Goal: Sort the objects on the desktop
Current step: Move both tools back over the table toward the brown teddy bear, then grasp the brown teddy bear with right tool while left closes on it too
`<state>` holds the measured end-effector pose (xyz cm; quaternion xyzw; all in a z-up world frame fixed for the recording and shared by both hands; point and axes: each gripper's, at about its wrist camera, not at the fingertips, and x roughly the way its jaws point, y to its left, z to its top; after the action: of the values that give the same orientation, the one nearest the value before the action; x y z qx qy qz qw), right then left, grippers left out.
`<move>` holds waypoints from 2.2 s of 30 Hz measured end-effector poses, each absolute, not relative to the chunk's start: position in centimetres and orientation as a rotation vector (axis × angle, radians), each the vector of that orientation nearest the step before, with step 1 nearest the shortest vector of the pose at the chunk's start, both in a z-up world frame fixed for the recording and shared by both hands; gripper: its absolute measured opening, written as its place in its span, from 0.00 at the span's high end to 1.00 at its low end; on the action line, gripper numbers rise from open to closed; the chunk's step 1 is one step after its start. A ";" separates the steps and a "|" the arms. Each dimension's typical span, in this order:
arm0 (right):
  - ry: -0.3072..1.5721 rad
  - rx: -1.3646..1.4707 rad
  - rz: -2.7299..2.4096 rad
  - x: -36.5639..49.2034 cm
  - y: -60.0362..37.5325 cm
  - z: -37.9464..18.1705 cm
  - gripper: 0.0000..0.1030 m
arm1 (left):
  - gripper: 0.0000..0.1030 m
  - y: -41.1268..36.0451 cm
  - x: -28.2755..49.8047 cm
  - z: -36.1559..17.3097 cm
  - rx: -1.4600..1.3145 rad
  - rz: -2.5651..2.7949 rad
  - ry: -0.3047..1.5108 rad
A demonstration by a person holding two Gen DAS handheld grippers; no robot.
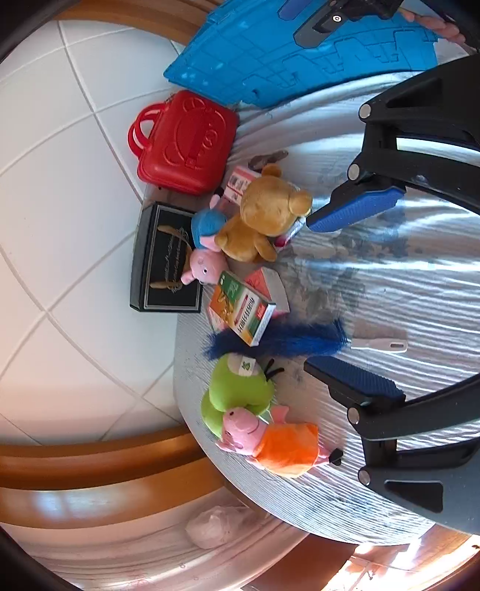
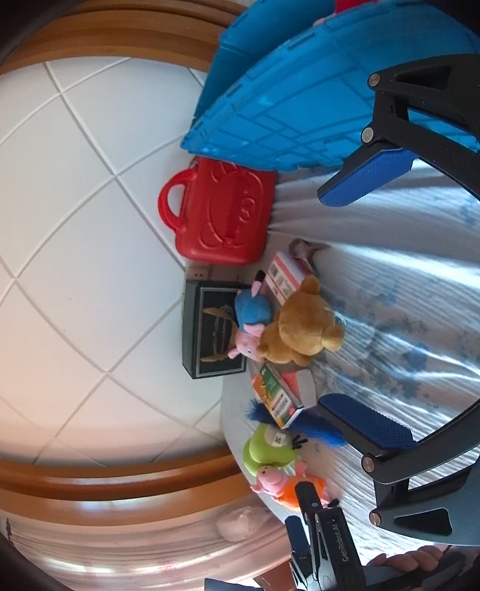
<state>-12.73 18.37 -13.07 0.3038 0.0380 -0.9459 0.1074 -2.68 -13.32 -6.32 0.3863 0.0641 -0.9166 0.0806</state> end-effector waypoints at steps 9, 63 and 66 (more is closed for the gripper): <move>0.108 1.122 -2.711 -19.9 14.7 -18.7 0.00 | 0.33 -15.7 -8.7 -11.2 1.313 -2.722 0.176; 0.009 1.364 -2.510 -38.7 17.0 -34.6 0.16 | 0.67 -5.5 -30.1 -26.1 1.670 -3.027 -0.193; 0.029 1.349 -2.516 -38.8 16.9 -34.3 0.20 | 0.67 -4.9 -29.6 -25.8 1.622 -3.031 -0.269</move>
<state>-38.75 16.93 -34.28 0.4675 0.0099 -0.8723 0.1428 -29.60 -4.91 -25.76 0.4648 -0.0770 -0.8688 -0.1526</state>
